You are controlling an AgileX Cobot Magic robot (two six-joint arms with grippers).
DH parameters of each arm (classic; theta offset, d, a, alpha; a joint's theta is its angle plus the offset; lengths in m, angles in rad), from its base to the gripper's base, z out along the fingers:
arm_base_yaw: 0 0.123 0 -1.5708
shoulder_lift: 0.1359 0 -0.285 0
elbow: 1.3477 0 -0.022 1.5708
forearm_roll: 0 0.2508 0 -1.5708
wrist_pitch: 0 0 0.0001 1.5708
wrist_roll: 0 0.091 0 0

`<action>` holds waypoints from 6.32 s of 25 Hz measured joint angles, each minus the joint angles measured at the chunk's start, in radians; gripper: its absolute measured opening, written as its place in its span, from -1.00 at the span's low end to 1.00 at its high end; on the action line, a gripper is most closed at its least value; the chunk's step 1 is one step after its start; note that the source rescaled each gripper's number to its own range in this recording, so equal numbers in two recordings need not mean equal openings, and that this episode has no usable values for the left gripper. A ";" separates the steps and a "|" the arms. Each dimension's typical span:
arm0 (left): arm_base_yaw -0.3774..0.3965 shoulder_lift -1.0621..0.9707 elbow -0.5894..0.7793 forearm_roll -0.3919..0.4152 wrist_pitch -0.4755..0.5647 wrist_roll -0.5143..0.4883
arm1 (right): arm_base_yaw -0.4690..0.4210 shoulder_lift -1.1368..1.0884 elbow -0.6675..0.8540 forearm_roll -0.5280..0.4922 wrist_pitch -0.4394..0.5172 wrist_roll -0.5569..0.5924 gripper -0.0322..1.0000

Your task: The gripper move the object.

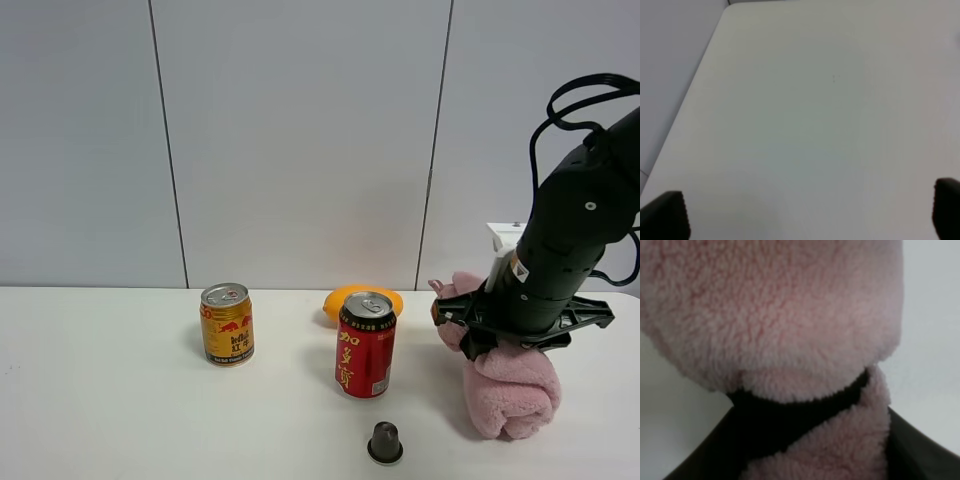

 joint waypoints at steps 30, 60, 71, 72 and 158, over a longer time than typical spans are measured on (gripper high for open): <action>0.000 0.000 0.000 0.000 0.000 0.000 | -0.009 0.044 0.000 0.001 -0.084 0.060 0.39; 0.000 0.000 0.000 0.000 0.000 0.000 | -0.009 -0.525 0.000 0.027 0.154 -0.047 0.92; 0.000 0.000 0.000 0.000 0.000 0.000 | -0.009 -0.799 0.000 0.072 0.220 -0.214 0.93; 0.000 0.000 0.000 0.000 0.000 0.000 | -0.009 -0.817 0.000 0.080 0.221 -0.242 0.93; 0.000 0.000 0.000 0.000 0.000 0.000 | -0.026 -1.722 0.429 0.567 0.637 -0.953 0.93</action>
